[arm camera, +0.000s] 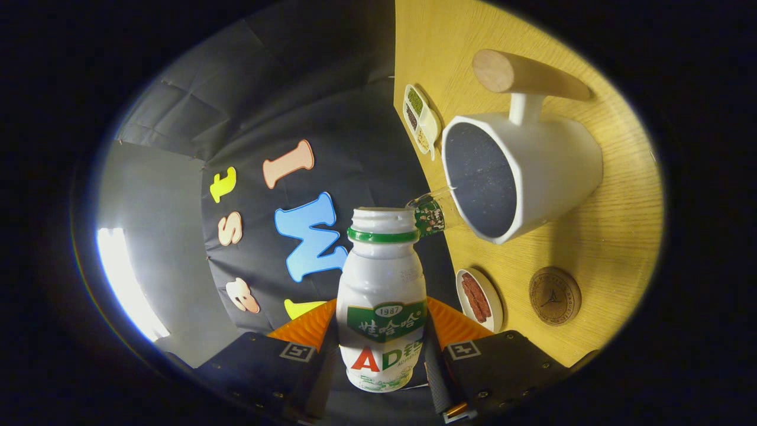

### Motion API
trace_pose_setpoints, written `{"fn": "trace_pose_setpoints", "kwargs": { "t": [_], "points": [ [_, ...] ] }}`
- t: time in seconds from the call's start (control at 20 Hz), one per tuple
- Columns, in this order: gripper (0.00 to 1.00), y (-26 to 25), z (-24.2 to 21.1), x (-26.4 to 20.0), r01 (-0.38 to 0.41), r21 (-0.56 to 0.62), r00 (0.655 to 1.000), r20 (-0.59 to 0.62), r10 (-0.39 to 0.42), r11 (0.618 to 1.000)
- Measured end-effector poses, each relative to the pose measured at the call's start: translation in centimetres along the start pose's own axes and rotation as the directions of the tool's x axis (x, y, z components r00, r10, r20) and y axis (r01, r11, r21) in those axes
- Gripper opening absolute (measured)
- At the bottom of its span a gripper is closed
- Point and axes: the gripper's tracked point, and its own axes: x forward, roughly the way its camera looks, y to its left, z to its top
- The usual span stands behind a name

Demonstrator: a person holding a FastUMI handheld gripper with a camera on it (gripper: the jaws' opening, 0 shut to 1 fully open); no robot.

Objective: Take the bottle from table, then pour the juice into the cup, finally place the bottle on the coaster

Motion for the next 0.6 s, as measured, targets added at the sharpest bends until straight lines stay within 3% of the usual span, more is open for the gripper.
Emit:
{"fn": "trace_pose_setpoints", "kwargs": {
  "t": [0.6],
  "points": [
    [0.66,0.01,0.12,-0.10,-0.023,0.057,1.000,0.004,0.023,0.998]
  ]
}}
